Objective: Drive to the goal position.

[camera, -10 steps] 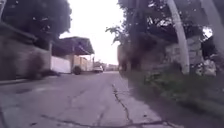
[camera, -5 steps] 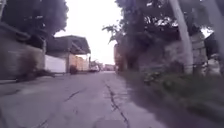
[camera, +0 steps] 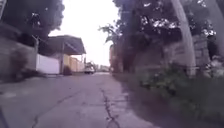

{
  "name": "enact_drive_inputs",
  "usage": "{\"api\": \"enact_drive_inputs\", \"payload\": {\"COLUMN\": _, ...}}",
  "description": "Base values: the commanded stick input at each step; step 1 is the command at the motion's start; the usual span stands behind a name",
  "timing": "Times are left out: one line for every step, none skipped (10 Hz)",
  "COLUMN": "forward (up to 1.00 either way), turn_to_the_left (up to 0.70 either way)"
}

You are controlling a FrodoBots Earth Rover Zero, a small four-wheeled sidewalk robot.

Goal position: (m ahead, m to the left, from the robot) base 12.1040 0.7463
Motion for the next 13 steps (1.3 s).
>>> {"api": "enact_drive_inputs", "payload": {"forward": 0.70, "turn_to_the_left": 0.00}}
{"api": "enact_drive_inputs", "payload": {"forward": 0.70, "turn_to_the_left": 0.00}}
{"api": "enact_drive_inputs", "payload": {"forward": 0.70, "turn_to_the_left": 0.00}}
{"api": "enact_drive_inputs", "payload": {"forward": 0.70, "turn_to_the_left": 0.00}}
{"api": "enact_drive_inputs", "payload": {"forward": 0.70, "turn_to_the_left": 0.00}}
{"api": "enact_drive_inputs", "payload": {"forward": 0.70, "turn_to_the_left": 0.00}}
{"api": "enact_drive_inputs", "payload": {"forward": 0.70, "turn_to_the_left": -0.24}}
{"api": "enact_drive_inputs", "payload": {"forward": 0.70, "turn_to_the_left": -0.35}}
{"api": "enact_drive_inputs", "payload": {"forward": 0.70, "turn_to_the_left": -0.28}}
{"api": "enact_drive_inputs", "payload": {"forward": 0.70, "turn_to_the_left": -0.15}}
{"api": "enact_drive_inputs", "payload": {"forward": 0.70, "turn_to_the_left": -0.03}}
{"api": "enact_drive_inputs", "payload": {"forward": 0.70, "turn_to_the_left": 0.00}}
{"api": "enact_drive_inputs", "payload": {"forward": 0.70, "turn_to_the_left": 0.00}}
